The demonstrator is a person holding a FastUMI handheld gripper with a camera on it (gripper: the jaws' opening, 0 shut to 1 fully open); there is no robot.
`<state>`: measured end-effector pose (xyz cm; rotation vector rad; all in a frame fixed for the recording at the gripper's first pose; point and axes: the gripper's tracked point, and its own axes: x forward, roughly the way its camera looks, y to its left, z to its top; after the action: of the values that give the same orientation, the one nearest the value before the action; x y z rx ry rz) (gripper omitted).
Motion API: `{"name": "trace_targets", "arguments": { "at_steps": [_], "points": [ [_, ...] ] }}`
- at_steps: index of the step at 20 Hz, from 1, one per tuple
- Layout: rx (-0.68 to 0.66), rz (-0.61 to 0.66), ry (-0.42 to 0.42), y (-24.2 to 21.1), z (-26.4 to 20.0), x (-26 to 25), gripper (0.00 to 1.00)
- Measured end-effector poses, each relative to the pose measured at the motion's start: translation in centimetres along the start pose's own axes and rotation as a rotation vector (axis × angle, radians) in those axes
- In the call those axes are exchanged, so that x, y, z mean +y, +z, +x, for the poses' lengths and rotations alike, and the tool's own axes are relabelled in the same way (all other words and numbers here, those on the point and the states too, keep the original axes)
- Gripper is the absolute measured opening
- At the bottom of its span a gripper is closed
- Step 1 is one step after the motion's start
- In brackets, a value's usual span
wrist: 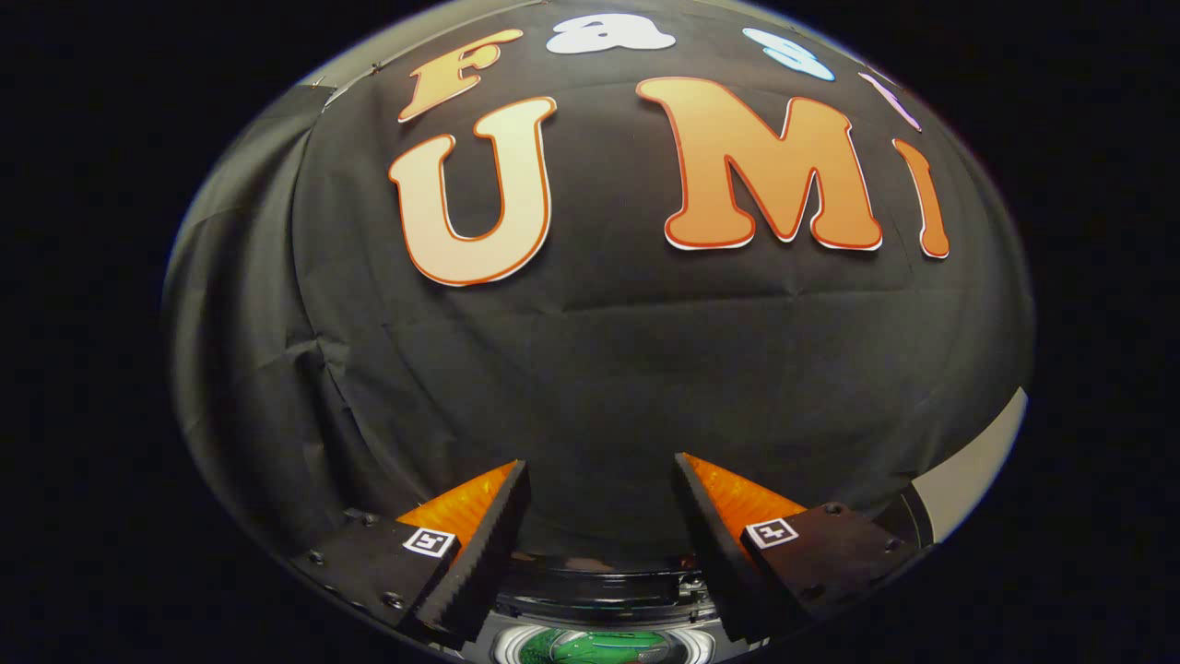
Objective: Put the clothes into the washing machine and then close the washing machine lid.
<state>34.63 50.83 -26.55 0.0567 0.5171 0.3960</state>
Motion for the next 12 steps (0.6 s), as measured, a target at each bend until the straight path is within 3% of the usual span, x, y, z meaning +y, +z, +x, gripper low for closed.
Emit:
{"name": "trace_targets", "arguments": {
  "at_steps": [5, 7, 12],
  "points": [
    [0.07, -0.016, -0.047, -2.8, 3.0, -1.1, 0.99],
    [0.069, -0.084, -0.06, -2.9, 3.2, -1.3, 0.98],
    [0.064, -0.069, -0.06, -2.9, 2.7, -1.3, 0.98]
  ]
}}
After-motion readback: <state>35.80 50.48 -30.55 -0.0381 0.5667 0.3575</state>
